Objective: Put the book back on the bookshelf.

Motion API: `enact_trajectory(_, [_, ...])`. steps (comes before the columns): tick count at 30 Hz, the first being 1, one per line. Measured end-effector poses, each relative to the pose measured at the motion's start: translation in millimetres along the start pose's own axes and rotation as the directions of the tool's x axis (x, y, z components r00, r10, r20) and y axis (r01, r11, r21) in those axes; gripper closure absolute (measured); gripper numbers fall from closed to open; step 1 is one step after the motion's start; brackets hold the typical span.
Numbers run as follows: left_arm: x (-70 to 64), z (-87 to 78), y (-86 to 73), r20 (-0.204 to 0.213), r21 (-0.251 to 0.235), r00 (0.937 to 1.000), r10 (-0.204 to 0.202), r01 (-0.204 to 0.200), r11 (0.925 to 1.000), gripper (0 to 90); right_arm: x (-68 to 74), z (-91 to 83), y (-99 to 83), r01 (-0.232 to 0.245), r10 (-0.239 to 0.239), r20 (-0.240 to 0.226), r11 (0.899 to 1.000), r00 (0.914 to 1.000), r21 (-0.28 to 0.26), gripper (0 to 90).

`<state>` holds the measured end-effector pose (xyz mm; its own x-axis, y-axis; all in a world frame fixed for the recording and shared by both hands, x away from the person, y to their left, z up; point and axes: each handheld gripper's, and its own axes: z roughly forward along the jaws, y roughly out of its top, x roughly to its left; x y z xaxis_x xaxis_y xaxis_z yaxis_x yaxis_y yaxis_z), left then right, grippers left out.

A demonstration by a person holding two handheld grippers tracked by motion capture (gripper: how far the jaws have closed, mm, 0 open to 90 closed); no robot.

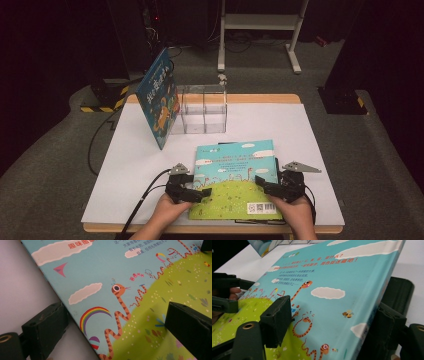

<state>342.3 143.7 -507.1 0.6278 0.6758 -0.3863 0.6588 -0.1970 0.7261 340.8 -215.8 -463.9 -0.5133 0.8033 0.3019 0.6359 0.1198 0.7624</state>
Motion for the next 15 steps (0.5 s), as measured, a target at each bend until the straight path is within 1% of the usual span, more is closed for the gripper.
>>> enact_trajectory(2, [0.0, 0.1, -0.1, -0.001, 0.001, 1.0000, 0.001, -0.001, 1.0000, 4.8, 0.0, 0.1, -0.1, -0.015, 0.015, -0.007, 1.000, 0.9999, 0.004, 25.7])
enact_trajectory(4, [0.1, 0.3, 0.1, -0.002, 0.003, 1.0000, -0.001, 0.001, 1.0000, 4.8, 0.0, -0.4, 0.1, -0.011, 0.011, -0.009, 1.000, 0.9999, 0.004, 27.2])
enact_trajectory(8, [0.1, 0.5, 0.2, -0.004, 0.006, 1.0000, 0.000, 0.000, 1.0000, 4.9, -0.8, -4.6, 0.8, -0.020, 0.020, -0.019, 1.000, 0.9996, -0.001, 32.9])
enact_trajectory(11, [0.1, 0.6, 0.2, -0.004, 0.006, 1.0000, 0.001, -0.001, 1.0000, 5.0, 1.3, -7.0, 1.0, -0.012, 0.011, -0.007, 1.000, 0.9999, -0.015, 35.0])
enact_trajectory(15, [0.0, 0.6, 0.2, -0.005, 0.005, 1.0000, 0.002, -0.002, 1.0000, 5.1, 7.1, -11.4, 2.9, 0.038, -0.037, 0.012, 0.999, 0.9992, -0.038, 36.3])
